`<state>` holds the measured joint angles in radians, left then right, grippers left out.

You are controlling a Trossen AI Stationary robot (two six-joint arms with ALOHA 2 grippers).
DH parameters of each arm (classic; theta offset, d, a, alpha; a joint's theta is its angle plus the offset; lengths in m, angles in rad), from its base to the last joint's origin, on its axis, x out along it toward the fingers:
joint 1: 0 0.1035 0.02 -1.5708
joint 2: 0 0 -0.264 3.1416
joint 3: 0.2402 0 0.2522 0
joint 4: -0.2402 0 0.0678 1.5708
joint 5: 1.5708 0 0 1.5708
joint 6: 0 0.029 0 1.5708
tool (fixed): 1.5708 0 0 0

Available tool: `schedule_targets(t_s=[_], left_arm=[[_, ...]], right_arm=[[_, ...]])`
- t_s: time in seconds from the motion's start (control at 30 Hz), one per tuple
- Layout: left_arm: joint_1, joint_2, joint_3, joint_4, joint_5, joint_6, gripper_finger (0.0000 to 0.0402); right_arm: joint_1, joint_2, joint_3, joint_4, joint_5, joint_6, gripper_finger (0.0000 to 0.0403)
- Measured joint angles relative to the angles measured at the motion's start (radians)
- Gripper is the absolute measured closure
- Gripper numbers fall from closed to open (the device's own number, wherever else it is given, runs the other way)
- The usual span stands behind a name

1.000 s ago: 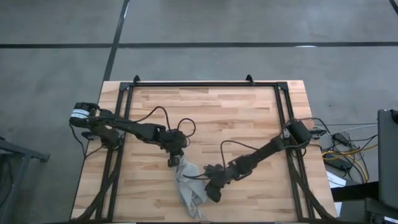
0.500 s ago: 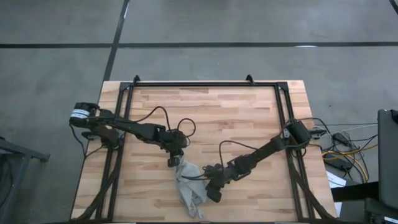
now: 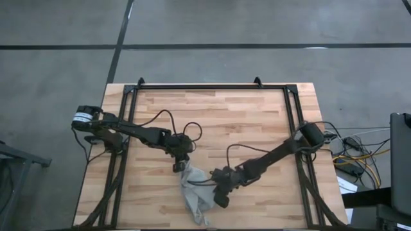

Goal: Fold microfiber towels
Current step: Prepare the microfiber cloth on the table

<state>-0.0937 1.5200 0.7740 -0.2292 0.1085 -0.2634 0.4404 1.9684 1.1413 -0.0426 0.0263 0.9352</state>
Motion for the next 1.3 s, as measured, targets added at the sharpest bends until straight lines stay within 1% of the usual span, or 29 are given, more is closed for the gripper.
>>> schedule_targets(t_s=[0.2,0.37,0.6,0.73,0.93,1.2,1.3], left_arm=[[0.0,0.0,0.0,-0.017,0.003,0.0,0.0401],[0.0,0.0,0.0,-0.018,0.005,-0.011,0.0401],[0.0,-0.008,0.0,-0.016,0.004,-0.075,0.0401],[0.0,-0.048,0.0,-0.023,-0.006,-0.074,0.0401],[0.0,-0.152,0.0,-0.056,-0.079,-0.044,0.0401],[0.0,-0.289,0.0,-0.223,-0.156,-0.049,0.0401],[0.0,-0.329,0.0,-0.261,-0.177,-0.053,0.0401]], right_arm=[[-0.005,-0.122,-0.007,-0.152,0.127,-0.018,0.0395],[-0.009,-0.199,-0.022,-0.214,0.186,-0.01,0.0395],[-0.012,-0.255,-0.029,-0.317,0.244,0.011,0.0395],[-0.013,-0.267,-0.032,-0.382,0.271,0.041,0.0395],[-0.018,-0.279,-0.033,-0.432,0.332,0.079,0.0395],[-0.037,-0.346,-0.033,-0.51,0.43,0.084,0.0395],[-0.039,-0.384,-0.033,-0.55,0.477,0.087,0.0395]])
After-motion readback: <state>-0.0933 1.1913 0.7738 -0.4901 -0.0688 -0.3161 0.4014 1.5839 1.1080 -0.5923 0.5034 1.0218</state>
